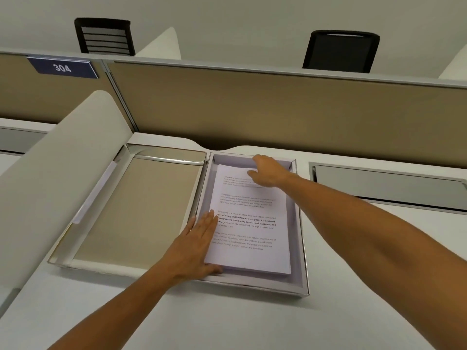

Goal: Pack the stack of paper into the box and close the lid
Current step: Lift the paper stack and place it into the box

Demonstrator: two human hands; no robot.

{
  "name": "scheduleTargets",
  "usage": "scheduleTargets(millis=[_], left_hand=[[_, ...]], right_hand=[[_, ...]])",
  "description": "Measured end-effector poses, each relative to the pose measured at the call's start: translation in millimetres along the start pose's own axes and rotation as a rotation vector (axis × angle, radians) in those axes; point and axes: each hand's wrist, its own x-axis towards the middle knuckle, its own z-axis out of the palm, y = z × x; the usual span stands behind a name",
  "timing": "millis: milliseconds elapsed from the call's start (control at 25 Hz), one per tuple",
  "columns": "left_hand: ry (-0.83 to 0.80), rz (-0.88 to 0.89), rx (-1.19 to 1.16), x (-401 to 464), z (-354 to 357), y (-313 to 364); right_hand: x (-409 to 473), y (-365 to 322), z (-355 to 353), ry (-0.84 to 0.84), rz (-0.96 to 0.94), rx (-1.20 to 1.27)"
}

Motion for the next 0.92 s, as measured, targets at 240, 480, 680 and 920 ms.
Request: scheduleTargets(millis=[240, 480, 680, 920], left_hand=[[-0.01, 0.059, 0.072, 10, 4, 0], [-0.009, 0.092, 0.154, 14, 7, -3], [-0.01, 0.083, 0.141, 14, 11, -5], [-0.003, 0.108, 0.133, 12, 9, -4]], right_hand=[[33, -1, 14, -0.109, -0.04, -0.085], [41, 6, 25, -0.146, -0.027, -0.056], [46, 6, 26, -0.129, -0.053, -0.03], [50, 7, 27, -0.108, -0.051, -0.042]])
